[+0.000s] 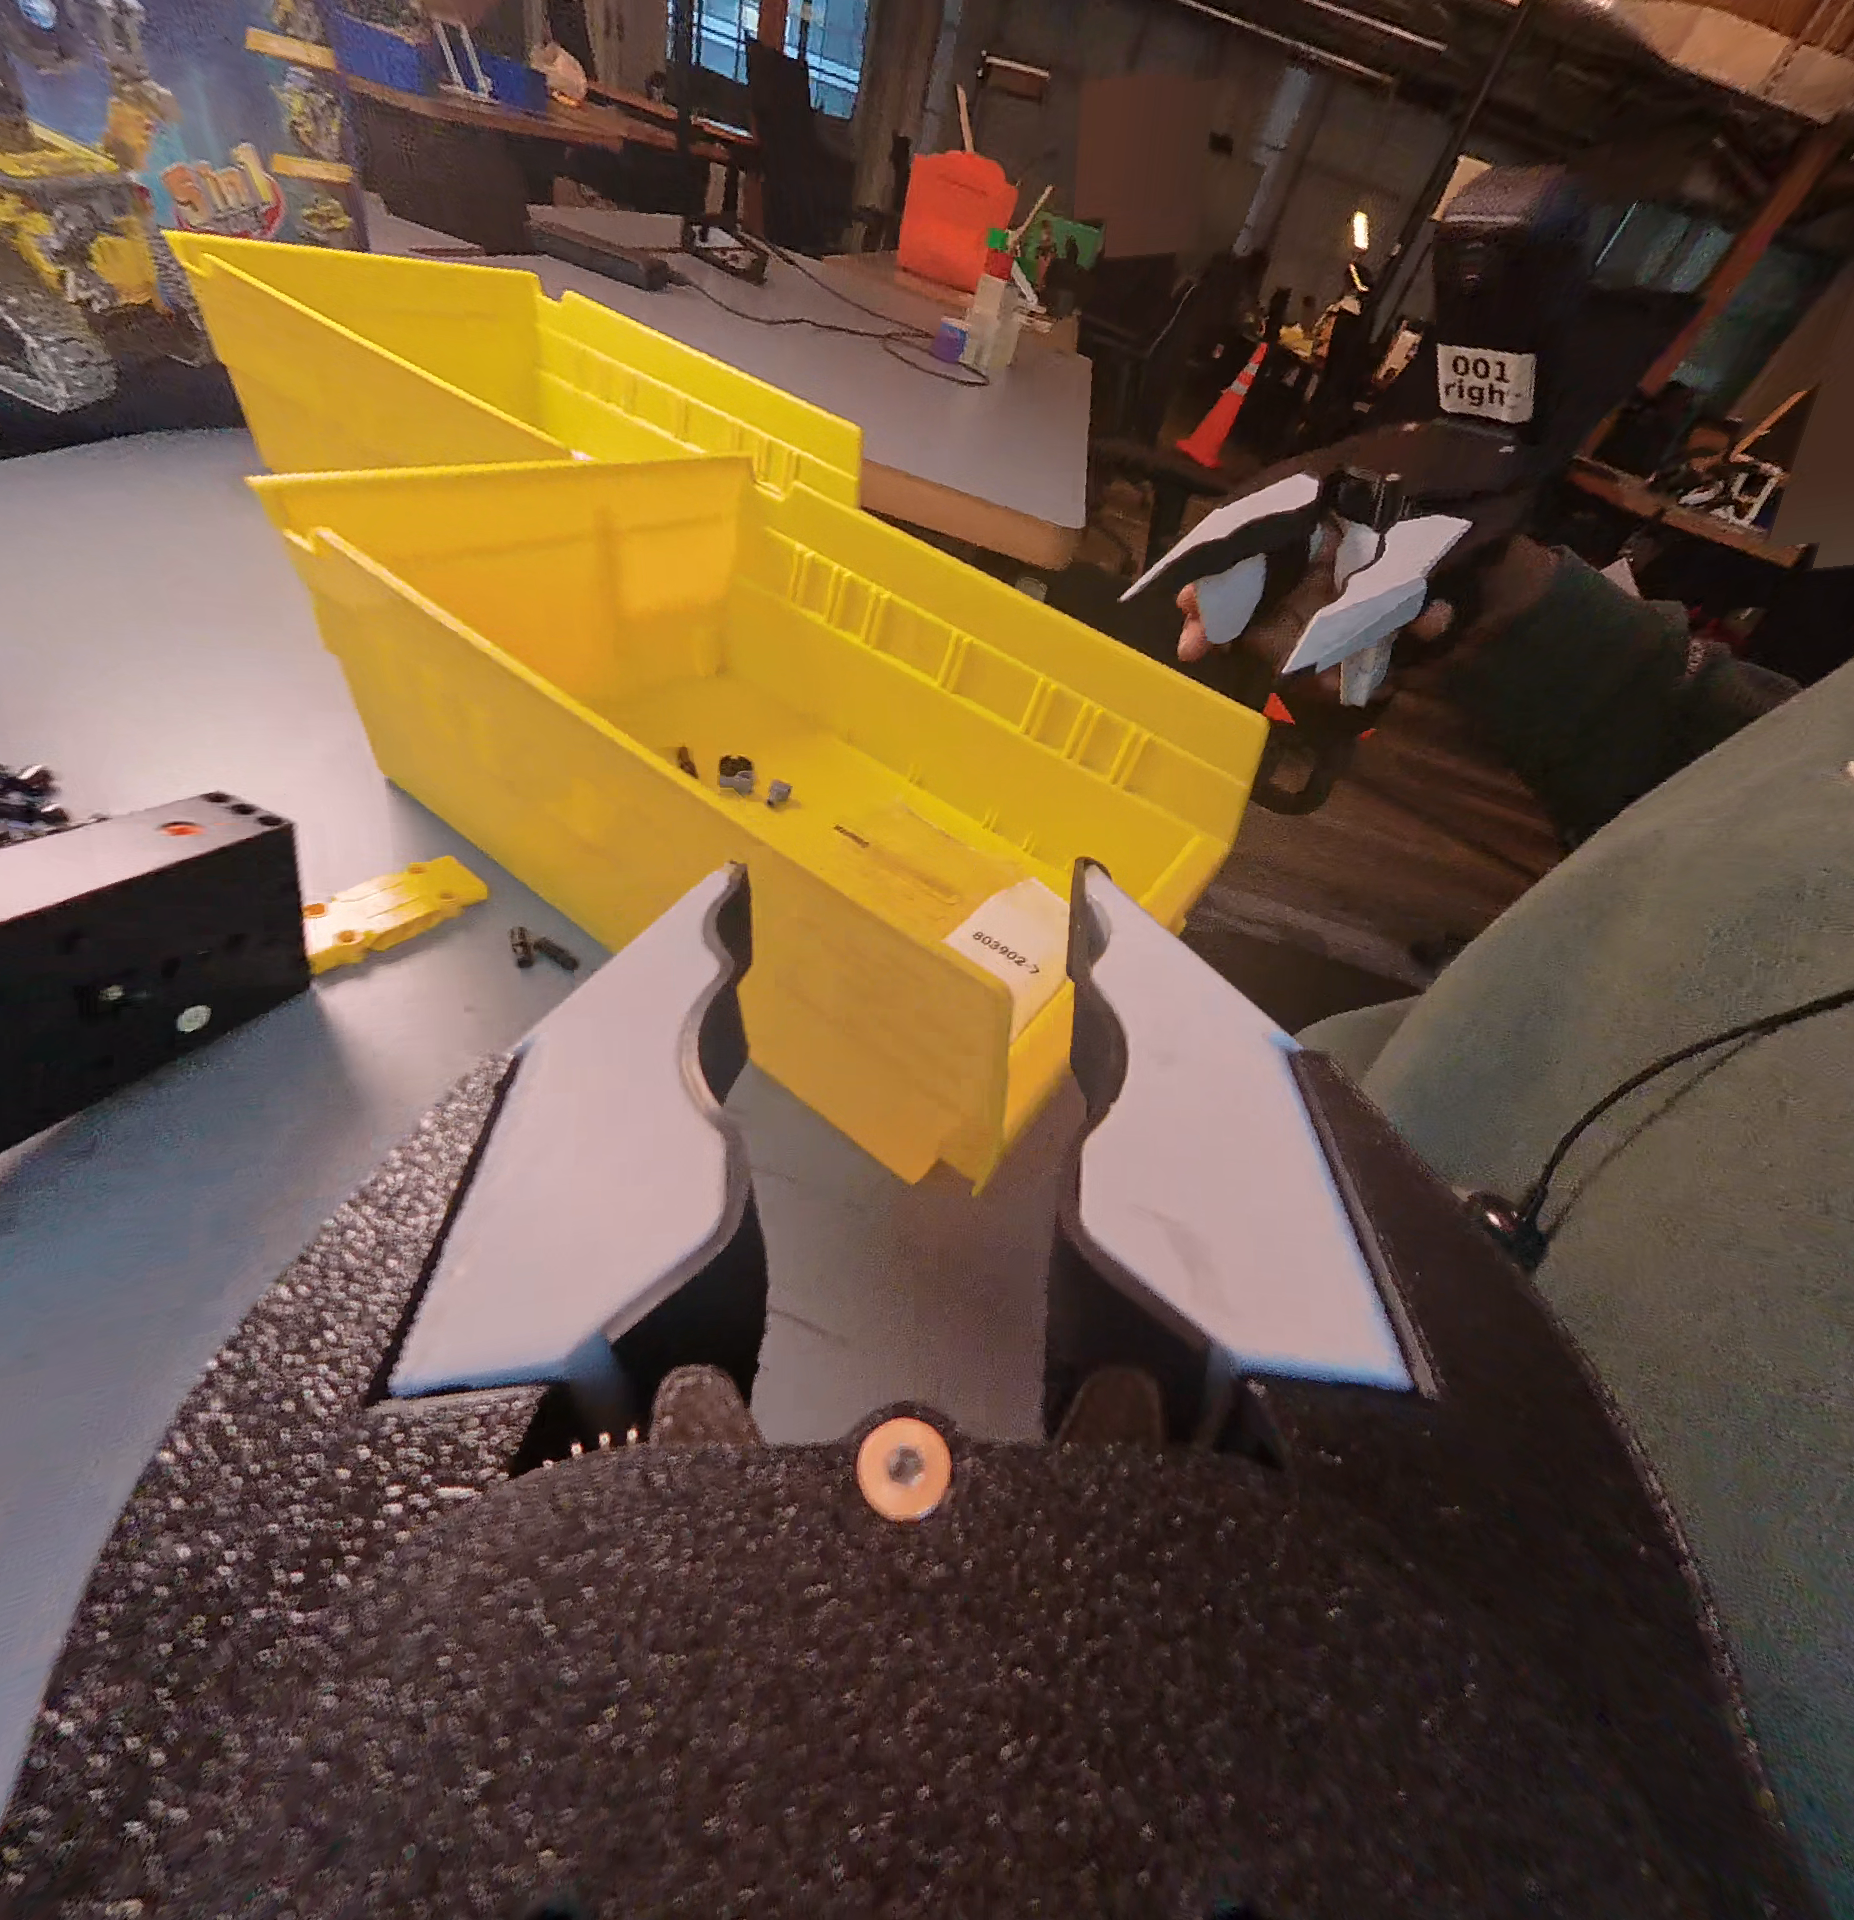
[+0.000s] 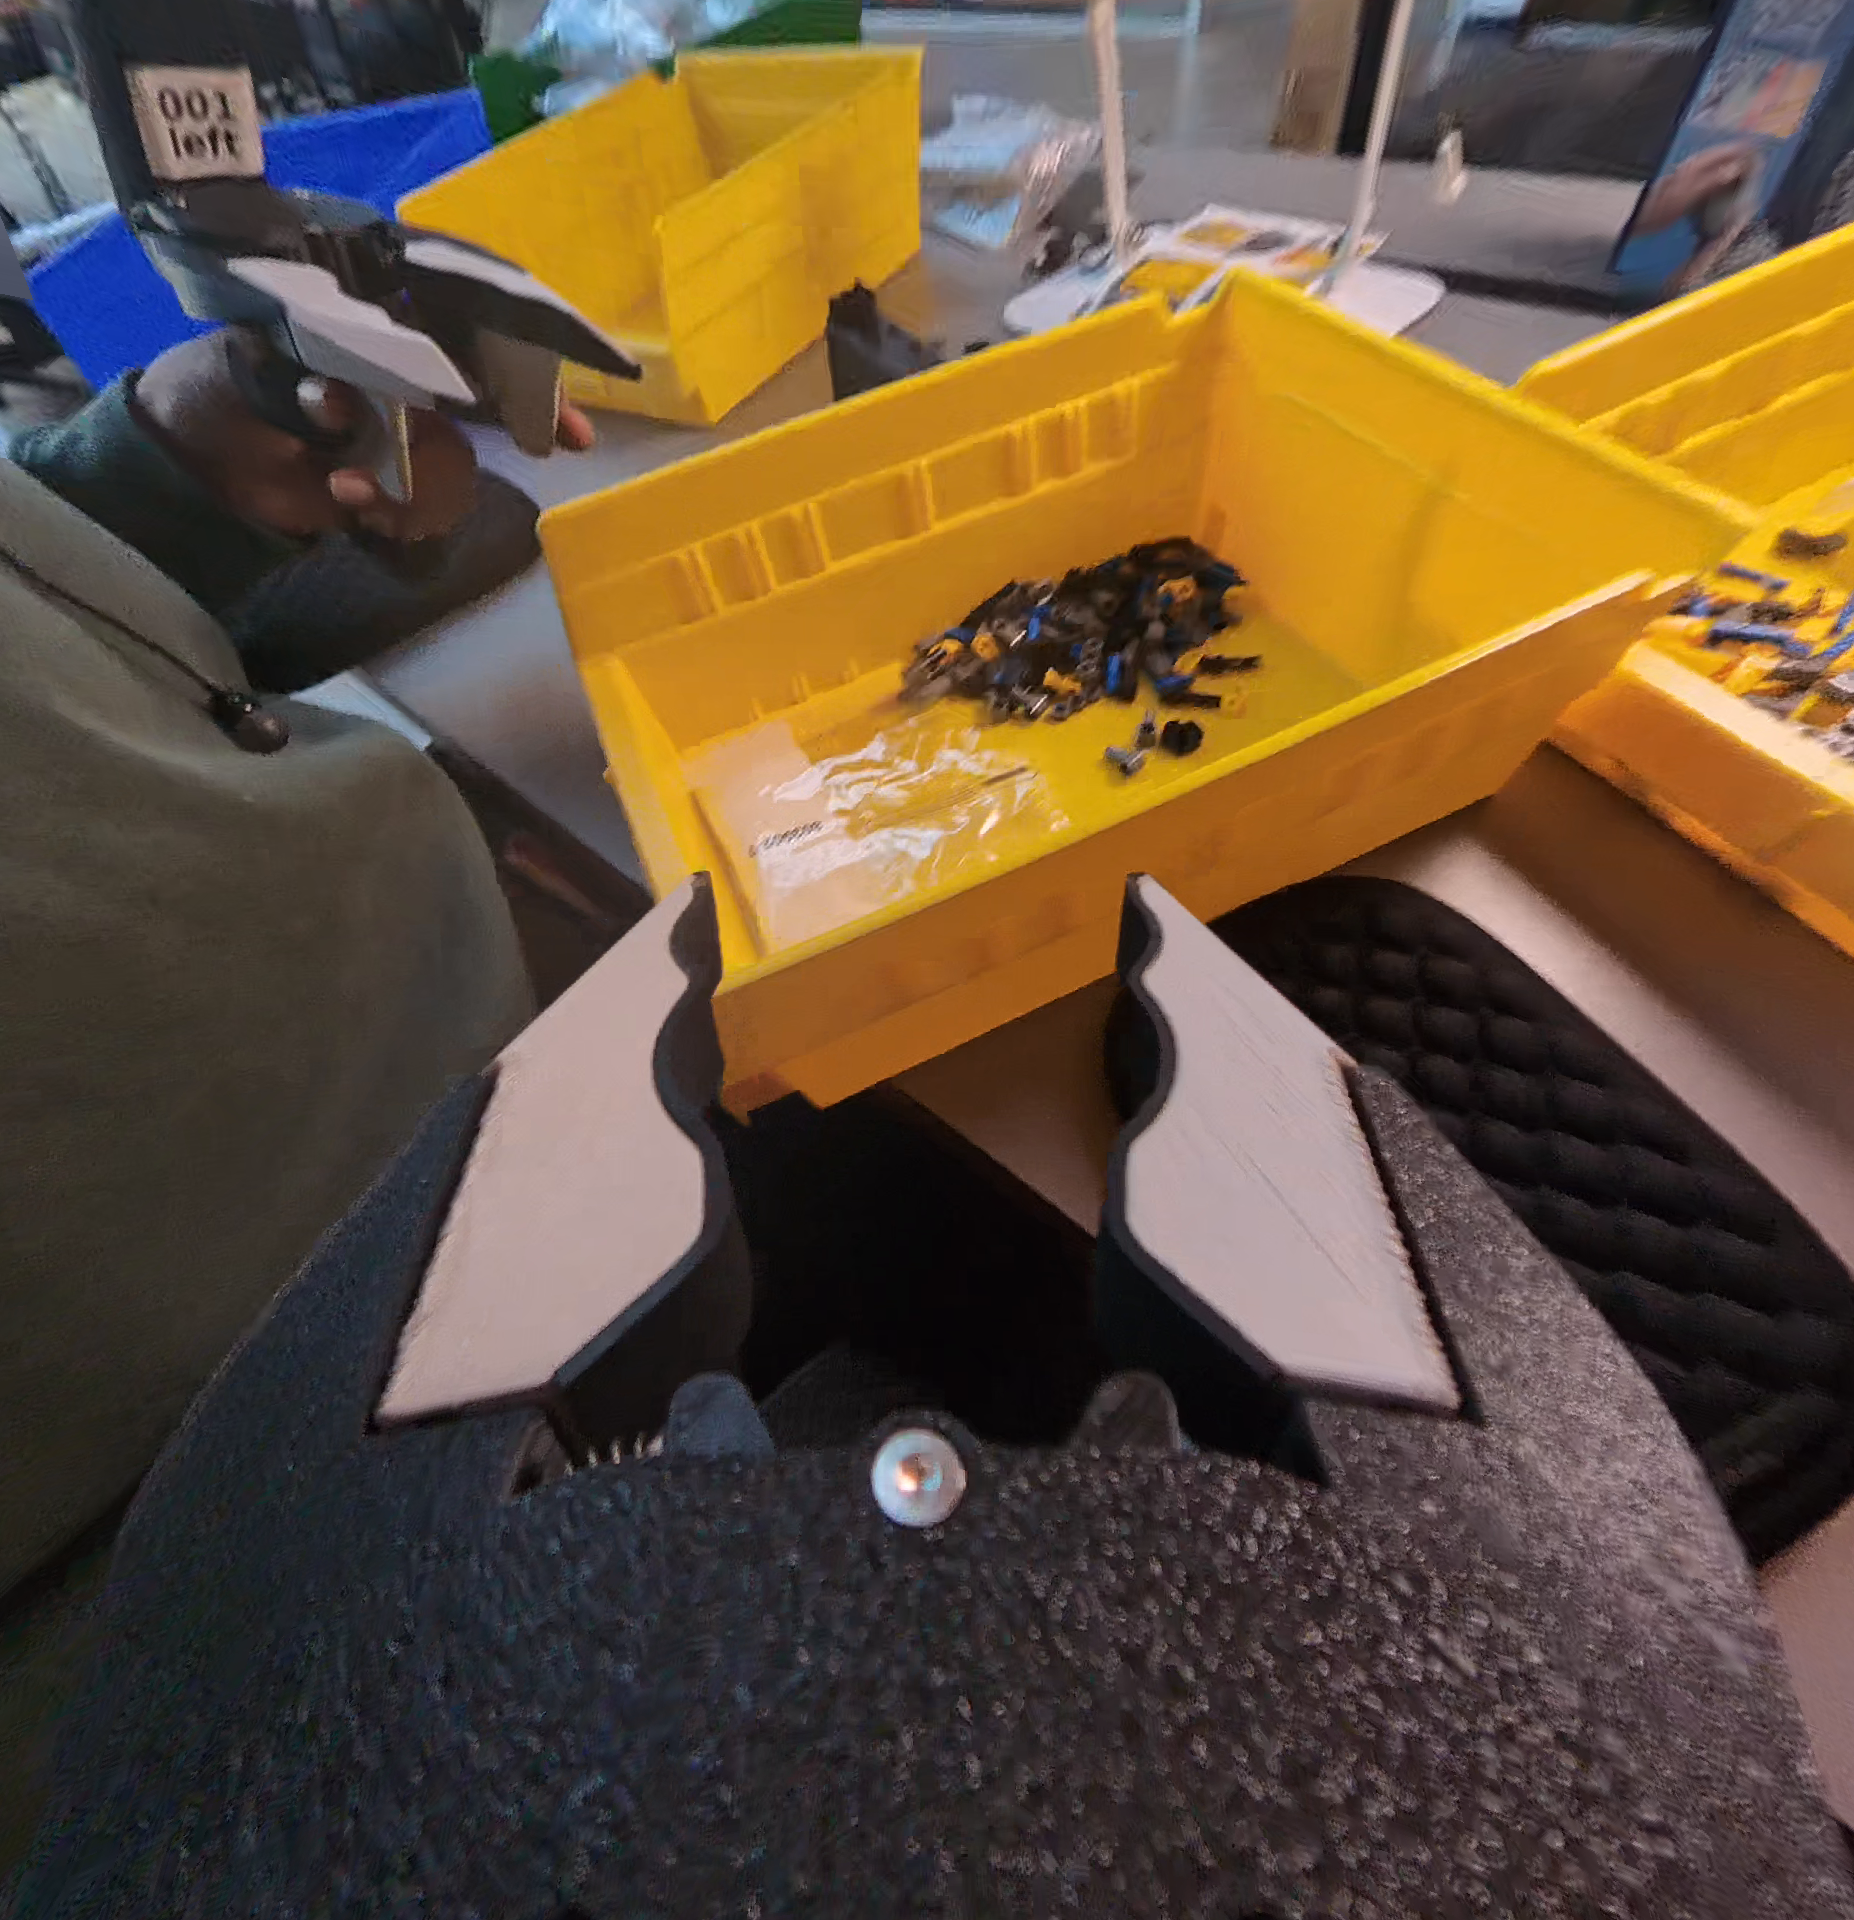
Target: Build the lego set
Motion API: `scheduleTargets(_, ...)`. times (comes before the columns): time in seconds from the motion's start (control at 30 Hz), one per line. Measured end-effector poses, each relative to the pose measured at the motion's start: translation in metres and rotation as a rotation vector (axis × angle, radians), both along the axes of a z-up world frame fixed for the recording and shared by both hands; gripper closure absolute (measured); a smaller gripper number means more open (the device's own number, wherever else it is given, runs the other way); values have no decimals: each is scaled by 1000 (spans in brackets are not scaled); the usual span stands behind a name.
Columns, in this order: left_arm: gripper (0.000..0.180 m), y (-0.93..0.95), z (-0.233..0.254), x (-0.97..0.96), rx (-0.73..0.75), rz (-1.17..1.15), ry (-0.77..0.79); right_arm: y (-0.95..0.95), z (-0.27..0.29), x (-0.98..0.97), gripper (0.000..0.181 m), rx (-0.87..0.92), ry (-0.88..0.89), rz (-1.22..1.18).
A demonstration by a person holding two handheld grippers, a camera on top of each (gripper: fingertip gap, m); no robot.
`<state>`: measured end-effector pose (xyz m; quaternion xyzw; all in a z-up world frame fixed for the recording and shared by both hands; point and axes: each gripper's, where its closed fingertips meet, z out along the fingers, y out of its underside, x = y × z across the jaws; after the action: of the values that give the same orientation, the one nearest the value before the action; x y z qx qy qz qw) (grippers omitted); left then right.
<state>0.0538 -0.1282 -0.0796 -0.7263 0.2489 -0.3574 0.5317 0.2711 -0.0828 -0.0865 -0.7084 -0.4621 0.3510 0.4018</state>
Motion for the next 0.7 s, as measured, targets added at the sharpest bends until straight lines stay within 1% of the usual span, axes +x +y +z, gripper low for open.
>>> scheduleTargets(0.1, 118, 2, -10, 28, 1, 0, 43, -22, -20, -13, 103, -51, -103, 74)
scheduleTargets(0.13, 120, 5, -13, 34, 2, 15, 56, -25, -25, -17, 106, -50, -133, 75)
scheduleTargets(0.2, 136, 13, -16, 33, 26, 86, 94, -22, -35, -22, 113, -21, -171, 32)
scheduleTargets(0.23, 140, 15, -18, 32, 33, 117, 119, -22, -36, -25, 114, -7, -164, 23)
scheduleTargets(0.27, 147, 16, -19, 29, 45, 149, 144, -20, -36, -25, 122, 6, -153, -6)
scheduleTargets(0.3, 150, 16, -20, 27, 54, 172, 170, -20, -37, -26, 125, -2, -136, -35)
scheduleTargets(0.37, 147, 14, -20, 24, 64, 220, 209, -20, -37, -28, 129, -24, -86, -97)
scheduleTargets(0.4, 137, 14, -19, 20, 76, 261, 231, -20, -37, -29, 132, -26, -62, -128)
scheduleTargets(0.43, 135, 14, -17, 15, 99, 306, 252, -20, -38, -29, 134, -17, -47, -156)
scheduleTargets(0.5, 134, 10, -13, 8, 131, 365, 271, -20, -39, -29, 138, 13, -32, -195)
scheduleTargets(0.6, 127, 5, -33, 13, 56, 359, 278, -21, -44, -29, 145, 40, -33, -262)
scheduleTargets(0.67, 130, 5, -42, 18, 40, 367, 267, -20, -46, -29, 148, 90, -40, -314)
scheduleTargets(0.7, 134, 6, -45, 20, 42, 377, 270, -20, -47, -28, 149, 114, -46, -337)
